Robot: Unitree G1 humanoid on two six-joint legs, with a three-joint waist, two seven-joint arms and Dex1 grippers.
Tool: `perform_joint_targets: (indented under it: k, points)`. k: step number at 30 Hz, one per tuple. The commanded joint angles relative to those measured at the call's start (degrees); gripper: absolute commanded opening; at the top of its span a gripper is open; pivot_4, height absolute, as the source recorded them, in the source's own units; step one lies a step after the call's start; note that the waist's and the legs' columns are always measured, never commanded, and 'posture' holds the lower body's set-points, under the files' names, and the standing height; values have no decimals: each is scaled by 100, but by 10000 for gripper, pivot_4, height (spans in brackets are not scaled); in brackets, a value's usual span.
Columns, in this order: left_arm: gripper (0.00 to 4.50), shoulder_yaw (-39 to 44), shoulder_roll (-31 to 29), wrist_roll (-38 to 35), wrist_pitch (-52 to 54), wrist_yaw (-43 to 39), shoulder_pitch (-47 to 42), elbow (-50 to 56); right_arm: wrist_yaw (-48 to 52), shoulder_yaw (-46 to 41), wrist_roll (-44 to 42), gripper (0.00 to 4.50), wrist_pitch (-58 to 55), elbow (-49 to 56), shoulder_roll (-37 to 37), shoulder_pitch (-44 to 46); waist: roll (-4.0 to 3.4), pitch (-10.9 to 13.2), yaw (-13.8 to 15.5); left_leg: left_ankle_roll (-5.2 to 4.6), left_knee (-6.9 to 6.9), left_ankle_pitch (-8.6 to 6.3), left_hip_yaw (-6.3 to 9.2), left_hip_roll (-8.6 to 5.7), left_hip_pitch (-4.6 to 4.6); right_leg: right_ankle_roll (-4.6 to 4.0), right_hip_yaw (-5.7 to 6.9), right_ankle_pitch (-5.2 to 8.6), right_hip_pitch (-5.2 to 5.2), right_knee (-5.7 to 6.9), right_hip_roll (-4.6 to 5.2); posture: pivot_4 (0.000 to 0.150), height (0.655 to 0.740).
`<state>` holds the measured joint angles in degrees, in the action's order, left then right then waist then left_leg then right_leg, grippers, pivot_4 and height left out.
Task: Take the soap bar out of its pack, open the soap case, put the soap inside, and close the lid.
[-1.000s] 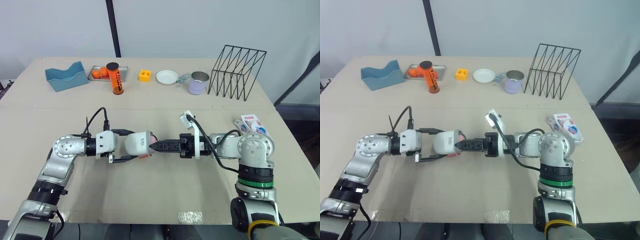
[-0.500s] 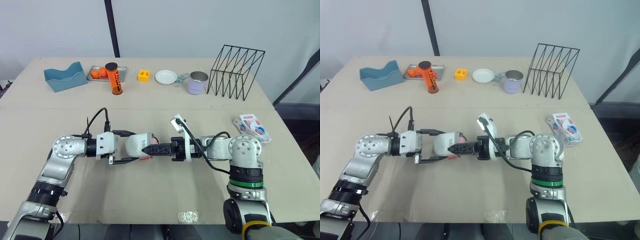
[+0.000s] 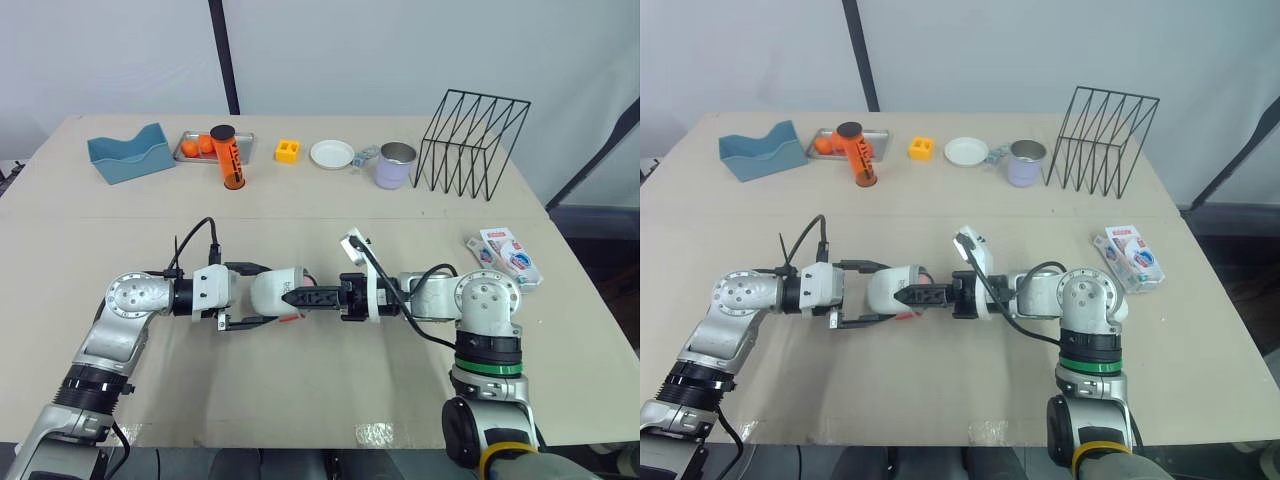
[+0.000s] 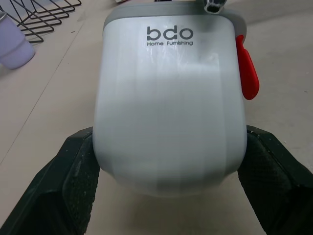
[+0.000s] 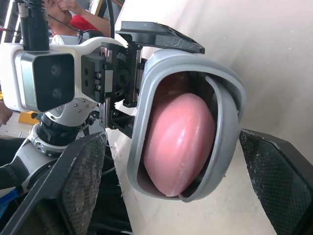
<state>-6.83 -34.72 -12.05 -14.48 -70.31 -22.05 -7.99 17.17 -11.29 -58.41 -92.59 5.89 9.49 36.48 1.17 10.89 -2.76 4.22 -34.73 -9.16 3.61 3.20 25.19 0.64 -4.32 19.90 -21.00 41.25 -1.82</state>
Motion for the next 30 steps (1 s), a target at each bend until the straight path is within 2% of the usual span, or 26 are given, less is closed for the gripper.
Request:
perform_joint_targets:
  k: [1, 6, 7, 9, 10, 19, 22, 24, 30]
  points:
    - [35325, 76, -30, -121, 11, 49, -34, 207, -18, -33, -245, 44106, 9, 63, -44, 88, 0, 0, 0, 0, 0, 0, 0, 0, 0, 0, 0, 0, 0, 0, 0, 1500, 7371]
    - [35325, 65, -16, -100, 10, 65, -59, 179, -68, -27, -282, 44106, 9, 36, -39, 98, 0, 0, 0, 0, 1, 0, -1, 0, 0, 0, -1, 0, -1, 0, 0, 1500, 7371]
    - [35325, 62, -14, -94, 4, 64, -62, 169, -73, -27, -289, 40337, 9, 37, -43, 105, 0, 0, 0, 0, 1, 0, -1, 0, 0, 0, -1, 0, -1, 0, 0, 1500, 7371]
    - [35325, 58, -10, -82, -6, 69, -69, 154, -90, -24, -301, 36562, 9, 40, -53, 115, 0, 0, 0, 0, 1, 0, -1, 0, 0, 0, -2, 0, -1, 0, 0, 1500, 7371]
    - [35325, 56, -8, -76, -10, 72, -72, 149, -91, -19, -314, 31712, 9, 43, -54, 115, 0, 0, 0, 0, 2, 0, -2, 0, 0, 0, -2, 0, -2, 0, 0, 1500, 7371]
    - [35325, 45, 0, -38, -42, 82, -81, 119, -130, -4, -395, 31712, 9, 8, -69, 136, 0, 0, 0, 0, 6, 0, -5, 1, 0, 0, -5, 0, -5, -1, 0, 1500, 7371]
    - [35325, 41, 1, -29, -51, 86, -77, 118, -151, 78, -477, 23505, 9, 50, -53, 115, 0, 0, 0, 0, 6, 0, -6, 1, 1, 0, -5, 0, -5, -1, 0, 1500, 7371]
    - [35325, 33, 3, -26, -62, 94, -80, 110, -190, 101, -502, 21082, 9, 38, -47, 109, 0, 0, -1, 0, 6, 0, -7, 1, 0, 0, -7, 0, -5, -1, 0, 1500, 7371]
    - [35325, 26, -3, -26, -81, 112, -76, 106, -260, 103, -590, 20828, 9, 7, -55, 114, 0, 0, -1, 0, 8, 0, -10, 1, 1, 0, -9, 0, -8, -1, -1, 1500, 7371]
